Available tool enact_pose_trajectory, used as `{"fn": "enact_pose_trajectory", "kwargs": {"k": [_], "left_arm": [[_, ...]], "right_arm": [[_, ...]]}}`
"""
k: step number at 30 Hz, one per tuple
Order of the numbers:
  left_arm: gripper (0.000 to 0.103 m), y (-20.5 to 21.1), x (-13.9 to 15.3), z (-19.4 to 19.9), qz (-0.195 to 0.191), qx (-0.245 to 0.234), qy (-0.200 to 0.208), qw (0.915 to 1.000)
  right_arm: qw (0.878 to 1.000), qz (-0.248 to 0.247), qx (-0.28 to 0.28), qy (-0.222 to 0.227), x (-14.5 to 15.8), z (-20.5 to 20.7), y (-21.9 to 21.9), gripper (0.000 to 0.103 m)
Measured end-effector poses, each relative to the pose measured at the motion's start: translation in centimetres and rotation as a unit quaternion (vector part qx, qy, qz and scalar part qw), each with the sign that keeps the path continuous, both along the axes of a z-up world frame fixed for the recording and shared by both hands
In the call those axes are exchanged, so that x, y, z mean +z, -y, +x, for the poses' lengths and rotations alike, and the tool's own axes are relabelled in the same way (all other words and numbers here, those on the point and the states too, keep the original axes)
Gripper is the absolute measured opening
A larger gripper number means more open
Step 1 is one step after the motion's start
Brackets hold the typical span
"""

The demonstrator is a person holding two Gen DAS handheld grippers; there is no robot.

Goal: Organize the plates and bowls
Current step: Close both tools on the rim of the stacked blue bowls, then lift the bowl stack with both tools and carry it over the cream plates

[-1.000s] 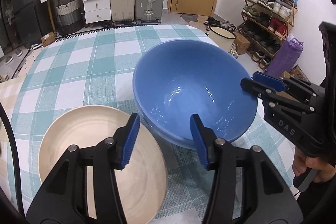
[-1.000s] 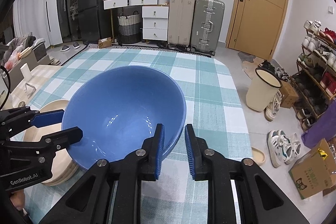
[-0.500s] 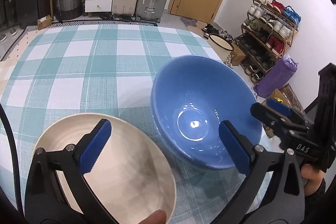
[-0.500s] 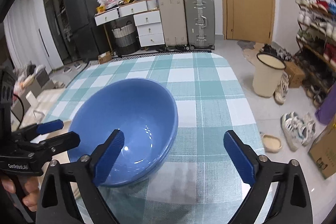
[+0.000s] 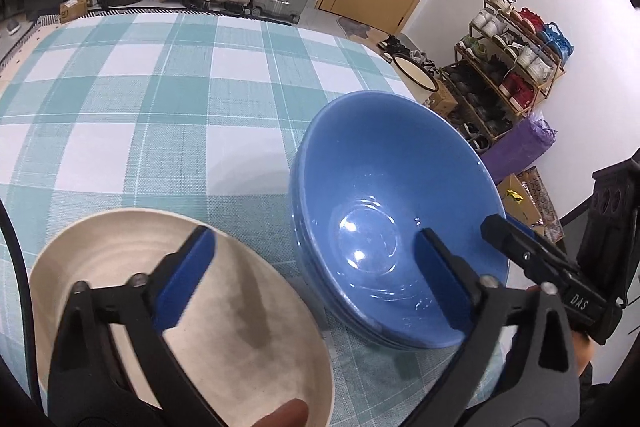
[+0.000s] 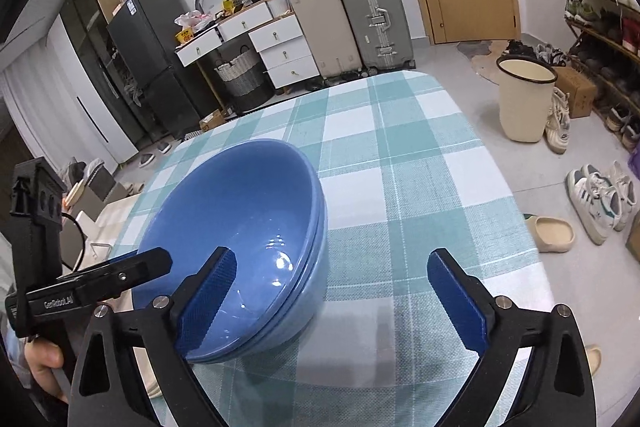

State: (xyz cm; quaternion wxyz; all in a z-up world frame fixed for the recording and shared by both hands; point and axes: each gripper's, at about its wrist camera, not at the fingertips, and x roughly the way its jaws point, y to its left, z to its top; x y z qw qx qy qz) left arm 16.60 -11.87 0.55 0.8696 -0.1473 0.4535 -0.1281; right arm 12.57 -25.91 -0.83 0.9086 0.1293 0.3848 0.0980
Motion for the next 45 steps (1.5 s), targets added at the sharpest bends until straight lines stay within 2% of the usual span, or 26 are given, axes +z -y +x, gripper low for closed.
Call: {"fn": "enact_pose_trajectory", "kwargs": {"k": [2,4,6,9,14,15,18,22,34,45], "left_arm": [[0.081,0.1,-0.2,0.3,-0.009,-0.005,-0.001,0.9999],[0.079,0.0,-0.4,0.4,-0.026,-0.011,0.001,0.9996],[0.073,0.0,-0.5,0.5,-0.035,-0.015,0.002,0.9993],[0.067,0.0,-0.7,0.6,-0.029,-0.011,0.006,0.9995],[0.047,0.1,-0.9,0.7,-0.022,-0.006,0.002,0.9997],[0.041,0.1,-0.9,0.7,-0.018,-0.005,0.001,0.9998],[0.031,0.4,-1.1,0.6,-0.010,-0.004,0.000,0.9999],[0.027,0.5,-1.2,0.3,-0.002,0.004,0.006,1.0000],[0.027,1.2,-0.1,-0.6,0.020,0.003,0.015,0.9997],[0.027,1.4,2.8,-2.8,0.023,0.001,0.043,0.9988]], "right_arm": [[1.000,0.009,0.008,0.001,-0.2,0.0,-0.1,0.097],[1.000,0.016,0.019,0.001,-0.4,0.1,-0.4,0.084],[1.000,0.013,0.024,-0.002,-0.5,0.1,-0.7,0.078],[1.000,0.016,0.025,-0.004,-0.6,0.2,-1.0,0.070],[1.000,0.015,0.017,-0.013,-0.9,0.6,-1.5,0.062],[1.000,0.016,0.017,-0.014,-0.9,0.6,-1.6,0.055],[1.000,0.015,0.014,-0.011,-0.8,0.5,-1.8,0.045],[1.000,0.016,0.019,-0.002,-0.3,0.0,-2.2,0.039],[1.000,-0.001,0.008,0.021,0.8,-1.4,-2.4,0.038],[0.999,0.006,-0.002,0.039,2.9,-3.2,-2.1,0.038]]}}
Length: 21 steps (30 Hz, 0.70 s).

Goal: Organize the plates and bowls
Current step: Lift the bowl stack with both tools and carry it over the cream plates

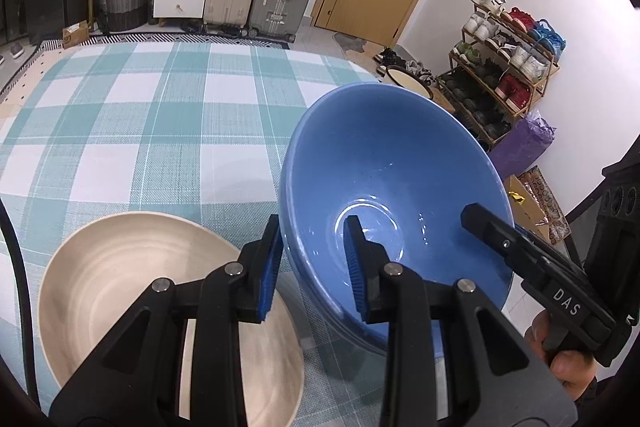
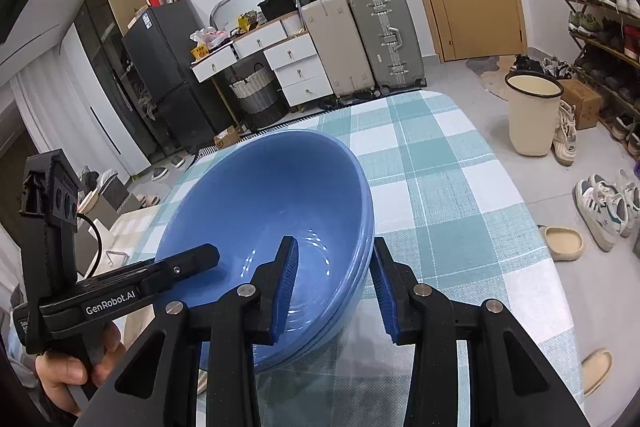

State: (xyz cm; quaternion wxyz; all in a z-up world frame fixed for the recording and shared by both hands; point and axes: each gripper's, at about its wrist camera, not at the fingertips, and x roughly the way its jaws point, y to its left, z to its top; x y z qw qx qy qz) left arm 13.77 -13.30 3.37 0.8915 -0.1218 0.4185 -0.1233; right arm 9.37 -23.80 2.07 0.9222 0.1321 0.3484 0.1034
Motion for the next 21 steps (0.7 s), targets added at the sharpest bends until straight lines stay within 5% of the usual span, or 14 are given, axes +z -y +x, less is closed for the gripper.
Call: {"fn": "enact_pose_trajectory", "kwargs": {"k": [21], "left_arm": [[0.027,-3.6,5.7,-5.3,-0.001,0.042,0.029,0.9987]], "right_arm": [[1.000,0.000,0.015,0.023,4.6,-2.2,-3.7,0.038]]}}
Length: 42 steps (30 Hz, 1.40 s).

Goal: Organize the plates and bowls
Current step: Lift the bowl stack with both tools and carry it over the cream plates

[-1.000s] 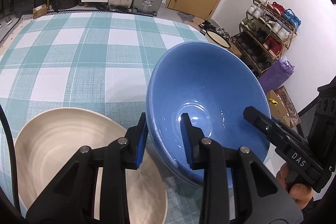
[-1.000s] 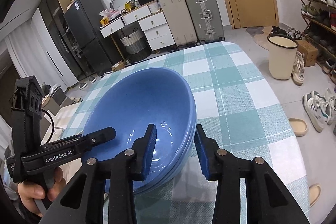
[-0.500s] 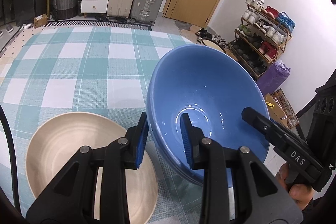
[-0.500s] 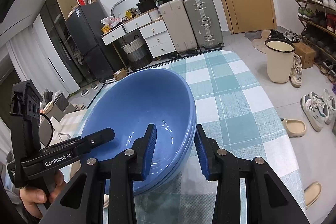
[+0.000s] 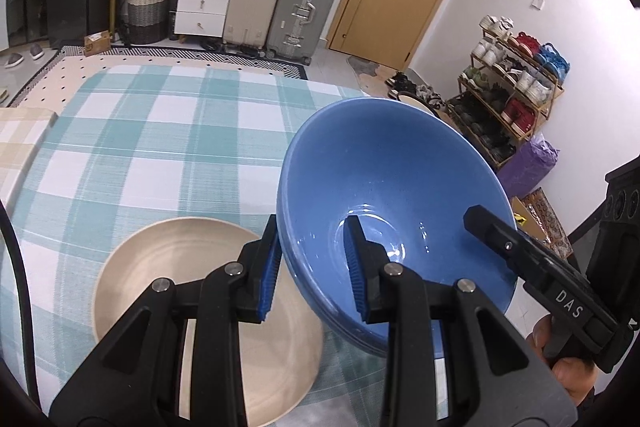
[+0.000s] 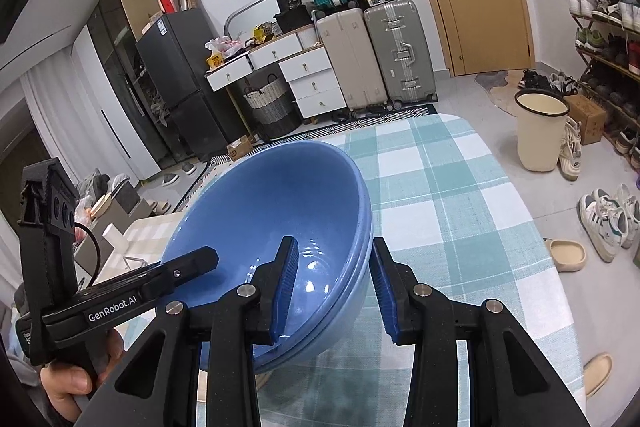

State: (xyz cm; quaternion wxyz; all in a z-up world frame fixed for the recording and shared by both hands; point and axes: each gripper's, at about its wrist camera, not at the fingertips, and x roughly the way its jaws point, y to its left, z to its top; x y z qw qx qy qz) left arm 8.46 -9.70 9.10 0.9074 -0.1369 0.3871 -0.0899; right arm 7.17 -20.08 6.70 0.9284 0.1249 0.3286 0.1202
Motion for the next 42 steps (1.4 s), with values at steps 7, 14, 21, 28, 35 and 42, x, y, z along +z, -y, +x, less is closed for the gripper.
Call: {"fn": "enact_pose_trajectory", "kwargs": {"k": [7,14,21,28,35,42], "left_arm": [[0.027,-2.5,1.1,-1.8,0.005,0.025,0.004,0.9997],[0.027,-4.9,1.4,-3.0,0.006,0.046,0.004,0.9989],[0.027,-6.9,1.0,-3.5,0.012,0.061,0.001,0.9980],[0.027,-9.0,0.4,-4.1,0.021,0.076,-0.002,0.9969],[0.027,-10.8,-1.0,-4.0,0.022,0.092,-0.014,0.9954],[0.027,-12.0,-2.6,-3.7,0.023,0.098,-0.024,0.9946]], "right_arm": [[1.000,0.002,0.022,0.000,0.2,0.5,-2.4,0.038],[0.999,0.000,0.043,-0.003,0.0,1.1,-4.6,0.038],[0.998,-0.003,0.061,-0.007,-0.5,2.0,-6.8,0.038],[0.997,-0.002,0.077,-0.017,-1.5,2.8,-8.7,0.038],[0.995,-0.004,0.091,-0.030,-2.8,3.4,-10.6,0.038],[0.994,-0.013,0.101,-0.041,-4.2,3.9,-11.9,0.038]]}}
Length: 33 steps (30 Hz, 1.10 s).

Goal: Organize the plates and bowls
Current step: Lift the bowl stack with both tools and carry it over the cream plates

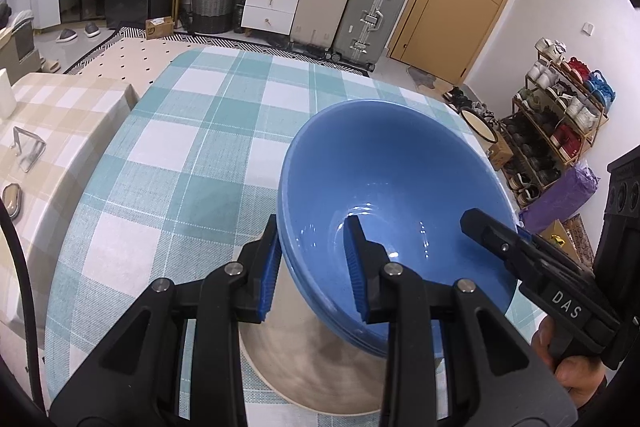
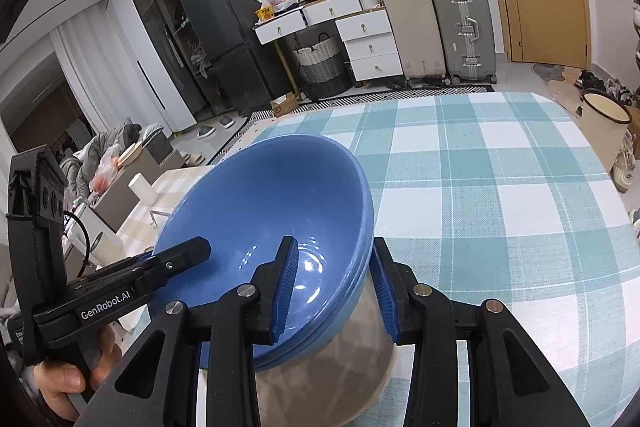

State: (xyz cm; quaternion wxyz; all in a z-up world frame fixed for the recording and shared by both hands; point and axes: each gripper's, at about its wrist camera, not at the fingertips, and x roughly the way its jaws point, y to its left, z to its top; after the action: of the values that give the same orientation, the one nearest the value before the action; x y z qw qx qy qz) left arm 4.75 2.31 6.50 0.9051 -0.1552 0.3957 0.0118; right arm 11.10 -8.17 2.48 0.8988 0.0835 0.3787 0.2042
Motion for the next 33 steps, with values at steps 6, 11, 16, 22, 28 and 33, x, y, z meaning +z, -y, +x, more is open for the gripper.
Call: {"fn": "enact_pose_trajectory", "kwargs": {"k": [6,11,16,22,28,33], "left_arm": [[0.027,-0.6,-1.1,0.2,-0.006,0.003,-0.007,1.0000],[0.027,-0.8,-1.9,0.3,-0.007,0.003,-0.015,0.9999],[0.027,-0.9,-2.2,0.6,-0.008,0.003,-0.017,0.9998],[0.027,-0.9,-2.5,0.8,-0.005,0.000,-0.019,0.9998],[0.032,-0.7,-2.6,0.9,0.003,-0.005,-0.021,0.9998],[0.056,-0.7,-2.5,0.5,0.034,-0.009,-0.009,0.9993]], "right_arm": [[1.000,-0.006,0.002,-0.006,-0.7,0.3,-0.5,0.038],[1.000,-0.009,0.002,-0.013,-1.3,0.5,-0.7,0.038],[1.000,-0.018,0.004,-0.012,-1.7,0.7,-1.0,0.038],[1.000,-0.022,0.008,-0.011,-2.0,1.0,-1.1,0.038],[0.999,-0.027,0.022,-0.014,-2.1,1.0,-1.1,0.045],[0.999,-0.043,0.028,-0.008,-2.1,0.8,-1.0,0.062]]}}
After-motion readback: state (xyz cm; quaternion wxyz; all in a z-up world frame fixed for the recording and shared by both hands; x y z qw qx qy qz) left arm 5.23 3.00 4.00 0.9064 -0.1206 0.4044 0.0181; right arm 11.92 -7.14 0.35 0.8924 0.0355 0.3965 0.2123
